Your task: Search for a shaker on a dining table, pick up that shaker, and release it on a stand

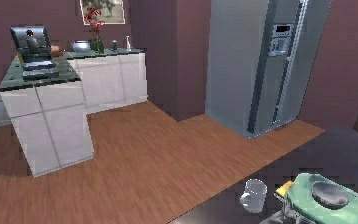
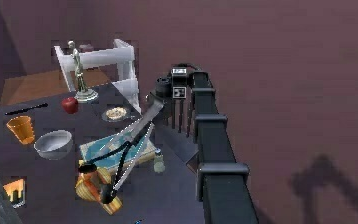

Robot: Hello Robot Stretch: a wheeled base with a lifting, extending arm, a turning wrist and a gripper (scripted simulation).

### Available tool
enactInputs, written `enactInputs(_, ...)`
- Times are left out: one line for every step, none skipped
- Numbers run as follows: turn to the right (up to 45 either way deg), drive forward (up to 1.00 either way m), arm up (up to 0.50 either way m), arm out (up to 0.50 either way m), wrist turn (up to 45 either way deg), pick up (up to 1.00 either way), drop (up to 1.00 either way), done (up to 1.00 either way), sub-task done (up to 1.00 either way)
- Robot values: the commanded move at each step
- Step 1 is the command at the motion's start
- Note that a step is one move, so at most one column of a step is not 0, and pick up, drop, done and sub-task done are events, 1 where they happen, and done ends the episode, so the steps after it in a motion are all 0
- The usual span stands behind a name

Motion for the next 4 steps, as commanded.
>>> enactInputs(0.0,0.00,0.00,0.00,45.0,0.00,0.00,0.00,0.00)
enactInputs(0.0,0.00,0.00,0.00,45.0,0.00,0.00,0.00,0.00)
enactInputs(0.0,0.00,0.00,0.00,21.0,0.00,0.00,0.00,0.00)
enactInputs(0.0,0.00,-0.30,0.00,0.0,0.00,0.00,0.00,0.00)
